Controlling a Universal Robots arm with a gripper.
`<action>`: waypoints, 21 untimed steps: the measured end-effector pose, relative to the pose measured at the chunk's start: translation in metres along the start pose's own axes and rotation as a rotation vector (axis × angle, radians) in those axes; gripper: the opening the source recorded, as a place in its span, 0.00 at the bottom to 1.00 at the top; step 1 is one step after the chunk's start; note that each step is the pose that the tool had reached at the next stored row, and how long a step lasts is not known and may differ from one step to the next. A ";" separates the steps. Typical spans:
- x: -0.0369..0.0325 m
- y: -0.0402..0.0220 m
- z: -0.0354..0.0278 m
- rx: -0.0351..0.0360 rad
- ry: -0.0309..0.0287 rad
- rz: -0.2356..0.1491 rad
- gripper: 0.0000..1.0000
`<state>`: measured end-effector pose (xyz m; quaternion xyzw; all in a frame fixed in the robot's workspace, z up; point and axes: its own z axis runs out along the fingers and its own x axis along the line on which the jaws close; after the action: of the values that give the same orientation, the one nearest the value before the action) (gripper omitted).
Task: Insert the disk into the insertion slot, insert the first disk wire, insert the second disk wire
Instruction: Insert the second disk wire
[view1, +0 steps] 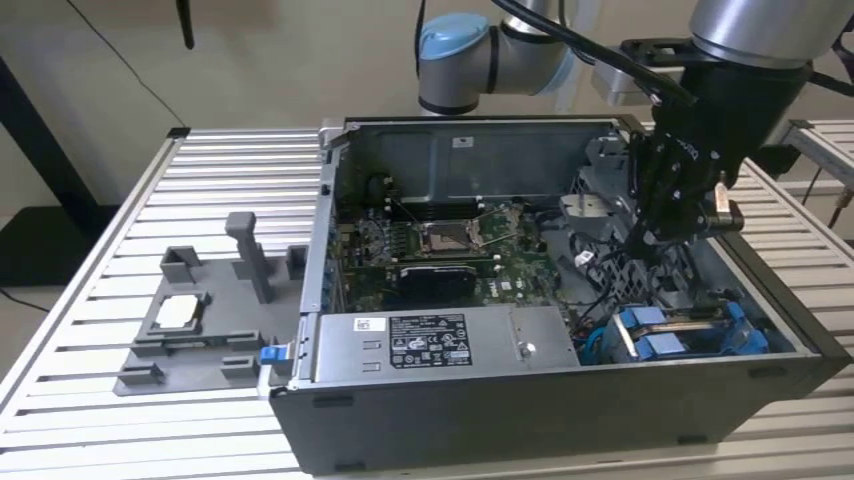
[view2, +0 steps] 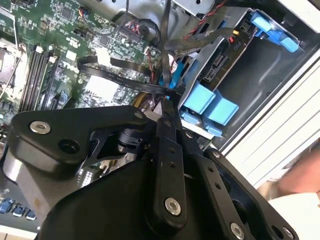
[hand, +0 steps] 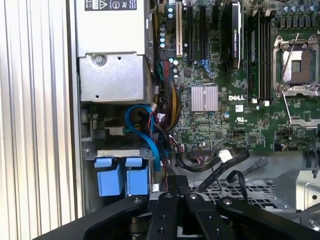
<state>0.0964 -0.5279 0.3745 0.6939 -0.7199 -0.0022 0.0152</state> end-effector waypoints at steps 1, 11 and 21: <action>-0.0002 0.0008 0.0000 0.0017 0.0050 0.000 0.12; -0.0073 0.0094 0.0008 0.0903 0.0595 -0.005 0.32; -0.0121 0.0134 0.0021 0.0963 0.0892 -0.087 0.32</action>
<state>0.0834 -0.5153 0.3725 0.7239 -0.6869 0.0627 0.0138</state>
